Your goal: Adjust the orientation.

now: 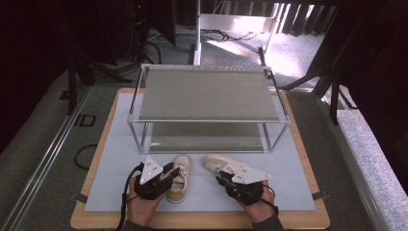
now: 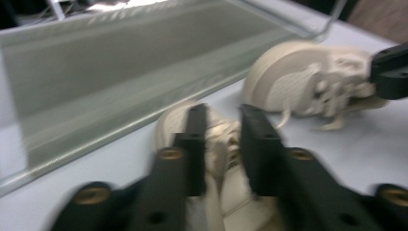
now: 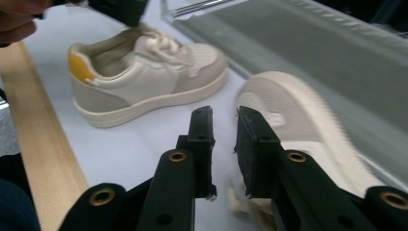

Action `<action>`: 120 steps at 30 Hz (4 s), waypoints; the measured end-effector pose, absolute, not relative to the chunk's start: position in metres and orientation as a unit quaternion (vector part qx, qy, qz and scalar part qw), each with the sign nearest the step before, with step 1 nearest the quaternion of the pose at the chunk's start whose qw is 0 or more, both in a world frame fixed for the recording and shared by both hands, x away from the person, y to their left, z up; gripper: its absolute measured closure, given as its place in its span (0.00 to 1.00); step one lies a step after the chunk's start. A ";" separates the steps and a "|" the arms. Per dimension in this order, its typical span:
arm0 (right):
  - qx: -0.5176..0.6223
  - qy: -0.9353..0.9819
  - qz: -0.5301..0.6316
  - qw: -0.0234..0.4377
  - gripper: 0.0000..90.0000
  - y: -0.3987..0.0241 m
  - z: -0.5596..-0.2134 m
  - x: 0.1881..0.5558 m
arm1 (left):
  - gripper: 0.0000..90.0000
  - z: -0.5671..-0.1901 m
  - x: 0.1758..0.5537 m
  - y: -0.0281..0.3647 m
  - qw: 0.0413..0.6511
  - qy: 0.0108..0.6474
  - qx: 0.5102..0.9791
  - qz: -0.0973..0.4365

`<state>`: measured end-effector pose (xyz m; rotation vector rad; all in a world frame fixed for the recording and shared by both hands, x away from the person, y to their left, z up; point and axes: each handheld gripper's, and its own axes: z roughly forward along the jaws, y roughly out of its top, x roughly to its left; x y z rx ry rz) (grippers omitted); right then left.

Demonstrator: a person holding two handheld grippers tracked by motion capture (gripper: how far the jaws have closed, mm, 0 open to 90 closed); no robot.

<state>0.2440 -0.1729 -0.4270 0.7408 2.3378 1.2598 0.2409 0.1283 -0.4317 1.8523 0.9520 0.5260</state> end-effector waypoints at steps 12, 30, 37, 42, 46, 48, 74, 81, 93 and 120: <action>0.301 0.813 0.445 0.226 0.80 -0.220 -0.415 0.251 | 0.60 -0.430 0.242 0.147 0.481 0.408 0.745 0.215; 0.276 0.828 0.437 0.217 0.77 -0.228 -0.422 0.257 | 0.58 -0.430 0.243 0.158 0.484 0.428 0.732 0.216; 0.251 0.839 0.437 0.205 0.73 -0.222 -0.426 0.258 | 0.58 -0.431 0.243 0.158 0.483 0.429 0.732 0.215; 0.245 0.845 0.431 0.201 0.72 -0.219 -0.431 0.260 | 0.58 -0.432 0.243 0.158 0.482 0.429 0.734 0.213; 0.240 0.852 0.421 0.201 0.70 -0.217 -0.435 0.262 | 0.58 -0.432 0.243 0.158 0.483 0.431 0.732 0.213; 0.237 0.851 0.422 0.203 0.70 -0.217 -0.438 0.262 | 0.58 -0.433 0.243 0.158 0.483 0.432 0.731 0.213; 0.233 0.853 0.350 0.309 0.65 -0.203 -0.434 0.290 | 0.58 -0.435 0.244 0.156 0.488 0.431 0.731 0.205; 0.255 0.853 0.349 0.294 0.69 -0.204 -0.432 0.299 | 0.58 -0.435 0.244 0.156 0.490 0.431 0.730 0.203; 0.283 0.849 0.381 0.234 0.85 -0.206 -0.430 0.300 | 0.57 -0.434 0.244 0.153 0.492 0.427 0.732 0.200; 0.300 0.849 0.376 0.218 0.82 -0.212 -0.435 0.304 | 0.26 -0.433 0.233 0.148 0.509 0.380 0.757 0.152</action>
